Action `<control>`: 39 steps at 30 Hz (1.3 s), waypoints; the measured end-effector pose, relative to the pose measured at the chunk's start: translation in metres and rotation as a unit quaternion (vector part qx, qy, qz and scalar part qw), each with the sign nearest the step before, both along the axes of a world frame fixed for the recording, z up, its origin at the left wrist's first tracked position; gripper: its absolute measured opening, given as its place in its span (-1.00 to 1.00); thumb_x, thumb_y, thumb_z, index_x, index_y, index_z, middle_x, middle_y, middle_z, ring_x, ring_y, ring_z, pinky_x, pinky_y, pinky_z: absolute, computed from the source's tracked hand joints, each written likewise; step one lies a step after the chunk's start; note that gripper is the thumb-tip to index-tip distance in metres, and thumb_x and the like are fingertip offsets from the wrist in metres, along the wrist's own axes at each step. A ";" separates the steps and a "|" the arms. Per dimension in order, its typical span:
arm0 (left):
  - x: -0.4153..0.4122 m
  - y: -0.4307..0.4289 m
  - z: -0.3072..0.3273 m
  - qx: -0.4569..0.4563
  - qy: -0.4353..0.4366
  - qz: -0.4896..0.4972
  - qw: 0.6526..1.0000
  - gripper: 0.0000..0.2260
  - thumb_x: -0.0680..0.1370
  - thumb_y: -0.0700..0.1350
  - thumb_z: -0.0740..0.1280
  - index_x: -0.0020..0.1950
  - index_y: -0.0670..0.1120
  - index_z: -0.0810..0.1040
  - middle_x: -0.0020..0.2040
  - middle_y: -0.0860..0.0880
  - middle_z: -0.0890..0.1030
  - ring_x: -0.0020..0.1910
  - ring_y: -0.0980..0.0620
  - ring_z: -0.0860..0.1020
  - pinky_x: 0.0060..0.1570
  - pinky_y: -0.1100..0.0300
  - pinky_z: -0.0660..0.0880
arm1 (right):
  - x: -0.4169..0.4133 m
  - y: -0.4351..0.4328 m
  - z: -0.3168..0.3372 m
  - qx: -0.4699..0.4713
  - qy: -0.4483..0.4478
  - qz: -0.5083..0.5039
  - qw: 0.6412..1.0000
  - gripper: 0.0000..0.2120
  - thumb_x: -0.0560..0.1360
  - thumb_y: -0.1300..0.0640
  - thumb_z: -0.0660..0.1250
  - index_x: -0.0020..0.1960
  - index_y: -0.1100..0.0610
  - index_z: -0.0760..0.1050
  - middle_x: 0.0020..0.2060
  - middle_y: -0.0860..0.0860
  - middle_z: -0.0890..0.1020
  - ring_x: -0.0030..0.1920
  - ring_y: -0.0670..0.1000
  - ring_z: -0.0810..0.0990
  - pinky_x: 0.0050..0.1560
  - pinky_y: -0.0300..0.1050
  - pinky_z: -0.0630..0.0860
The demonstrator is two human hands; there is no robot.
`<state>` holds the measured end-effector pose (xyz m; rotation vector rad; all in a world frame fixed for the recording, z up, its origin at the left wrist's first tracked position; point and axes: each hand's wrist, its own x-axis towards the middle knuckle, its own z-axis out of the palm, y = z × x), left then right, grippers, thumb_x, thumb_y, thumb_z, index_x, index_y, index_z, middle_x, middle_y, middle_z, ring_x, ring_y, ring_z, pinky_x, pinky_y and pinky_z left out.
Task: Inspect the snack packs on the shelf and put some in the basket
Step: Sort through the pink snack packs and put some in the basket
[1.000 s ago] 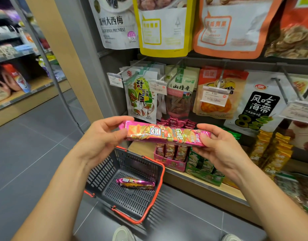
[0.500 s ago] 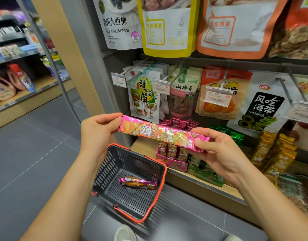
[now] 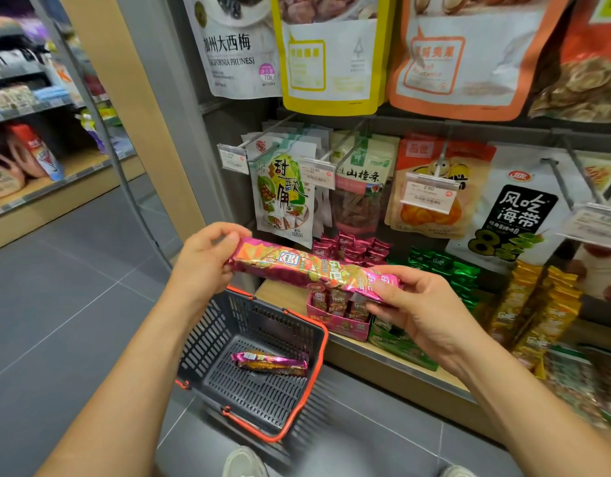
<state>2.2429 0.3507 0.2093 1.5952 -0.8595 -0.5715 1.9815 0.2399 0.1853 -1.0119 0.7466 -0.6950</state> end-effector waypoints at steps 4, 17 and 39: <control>-0.002 0.005 0.004 0.088 -0.046 -0.074 0.992 -0.74 0.48 0.22 0.34 -0.11 0.06 0.67 -0.40 0.06 0.61 -0.53 0.13 0.41 -0.54 0.34 0.28 | -0.001 0.000 -0.005 0.017 0.034 -0.023 0.999 -0.83 0.48 0.35 0.37 0.05 0.23 0.64 0.00 0.20 0.68 -0.06 0.09 0.72 -0.27 -0.23 0.63; 0.000 0.000 -0.026 0.349 -0.357 -0.140 0.855 -0.88 0.61 0.10 0.22 -0.05 0.09 0.43 -0.10 0.09 0.60 -0.07 0.04 0.59 -0.01 0.04 0.52 | 0.017 0.000 -0.005 -0.043 0.017 -0.108 0.993 -0.73 0.43 0.29 0.47 0.09 0.22 0.52 -0.06 0.20 0.70 -0.06 0.15 0.71 -0.12 0.00 0.67; -0.023 -0.033 -0.045 0.198 -0.372 -0.124 0.898 -0.69 0.41 0.10 0.49 0.12 0.19 0.55 -0.07 0.20 0.56 -0.09 0.20 0.53 -0.01 0.25 0.46 | 0.091 -0.077 -0.043 -0.615 0.476 0.169 0.606 -0.67 0.59 0.00 0.17 0.33 -0.01 0.43 0.30 0.00 0.50 0.34 0.08 0.41 0.27 0.10 0.44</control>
